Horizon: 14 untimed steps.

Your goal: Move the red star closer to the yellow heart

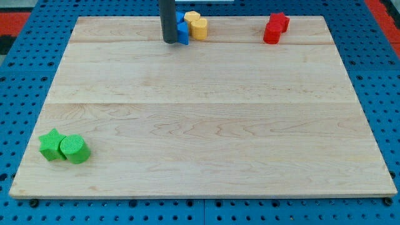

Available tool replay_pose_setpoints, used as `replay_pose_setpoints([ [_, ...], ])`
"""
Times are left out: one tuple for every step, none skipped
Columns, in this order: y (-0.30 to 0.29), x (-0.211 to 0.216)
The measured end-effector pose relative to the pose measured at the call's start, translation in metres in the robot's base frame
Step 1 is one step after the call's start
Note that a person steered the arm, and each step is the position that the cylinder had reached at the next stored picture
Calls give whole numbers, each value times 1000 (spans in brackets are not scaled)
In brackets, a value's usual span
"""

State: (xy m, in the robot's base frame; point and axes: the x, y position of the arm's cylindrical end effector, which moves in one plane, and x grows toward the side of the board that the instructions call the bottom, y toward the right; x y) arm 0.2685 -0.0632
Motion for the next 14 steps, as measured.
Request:
replay_pose_setpoints([
  [0, 0],
  [7, 3],
  [29, 30],
  [121, 20],
  [204, 12],
  [243, 18],
  [267, -43],
  [261, -49],
  [271, -57],
  [302, -76],
  [299, -77],
  [270, -77],
  [270, -76],
  [214, -68],
])
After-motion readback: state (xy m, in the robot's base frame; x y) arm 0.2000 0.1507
